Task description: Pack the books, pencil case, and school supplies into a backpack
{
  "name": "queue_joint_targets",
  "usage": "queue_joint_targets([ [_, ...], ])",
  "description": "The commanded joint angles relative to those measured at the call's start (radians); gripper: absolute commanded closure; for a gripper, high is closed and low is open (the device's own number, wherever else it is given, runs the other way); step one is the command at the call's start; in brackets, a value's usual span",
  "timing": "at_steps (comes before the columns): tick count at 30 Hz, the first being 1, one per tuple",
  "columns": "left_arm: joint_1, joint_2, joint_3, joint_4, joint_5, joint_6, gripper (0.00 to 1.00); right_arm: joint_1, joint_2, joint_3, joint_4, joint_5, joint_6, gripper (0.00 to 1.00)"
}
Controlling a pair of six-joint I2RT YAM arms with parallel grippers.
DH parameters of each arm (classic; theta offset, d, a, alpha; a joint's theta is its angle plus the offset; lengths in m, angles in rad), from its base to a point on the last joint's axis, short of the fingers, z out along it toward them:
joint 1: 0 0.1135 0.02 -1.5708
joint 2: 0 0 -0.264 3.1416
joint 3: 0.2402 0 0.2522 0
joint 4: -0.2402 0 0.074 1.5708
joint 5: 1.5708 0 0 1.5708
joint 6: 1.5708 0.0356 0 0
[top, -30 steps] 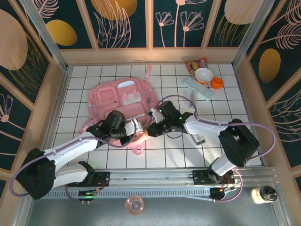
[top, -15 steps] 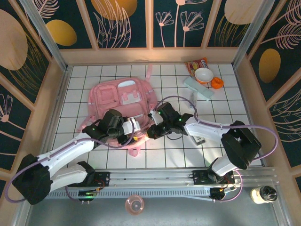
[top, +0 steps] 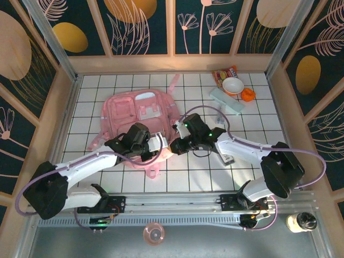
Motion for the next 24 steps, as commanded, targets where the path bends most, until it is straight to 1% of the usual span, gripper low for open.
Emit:
queue_joint_targets([
  [1,0.013,-0.120,-0.024,-0.030,0.008,0.022,0.96,-0.076,-0.015,0.003,-0.031,0.094,0.012,1.00],
  [3,0.012,-0.178,-0.043,-0.010,0.011,0.010,0.97,-0.093,-0.005,0.002,0.002,0.077,0.018,1.00],
  [5,0.012,-0.213,-0.053,-0.002,0.012,0.002,0.98,-0.084,0.005,0.010,0.020,0.052,0.013,1.00],
  [10,0.012,-0.265,-0.055,0.005,0.032,-0.008,0.99,-0.078,0.028,0.028,0.005,0.096,-0.005,1.00],
  [12,0.012,-0.284,-0.065,0.029,0.026,-0.017,0.99,-0.062,0.036,0.040,0.016,0.055,-0.025,1.00],
  [15,0.012,-0.280,-0.065,0.034,0.025,-0.021,0.99,0.008,0.030,0.045,0.049,-0.003,-0.087,1.00],
  [18,0.012,-0.269,-0.063,0.041,0.042,-0.027,1.00,0.024,0.049,0.040,0.053,-0.052,-0.088,1.00],
  [21,0.012,-0.268,-0.060,0.050,0.055,-0.032,1.00,0.024,0.074,0.043,0.054,-0.054,-0.088,0.90],
  [24,0.012,-0.273,-0.054,0.050,0.062,-0.034,1.00,0.024,0.096,0.056,0.054,-0.051,-0.086,0.84],
])
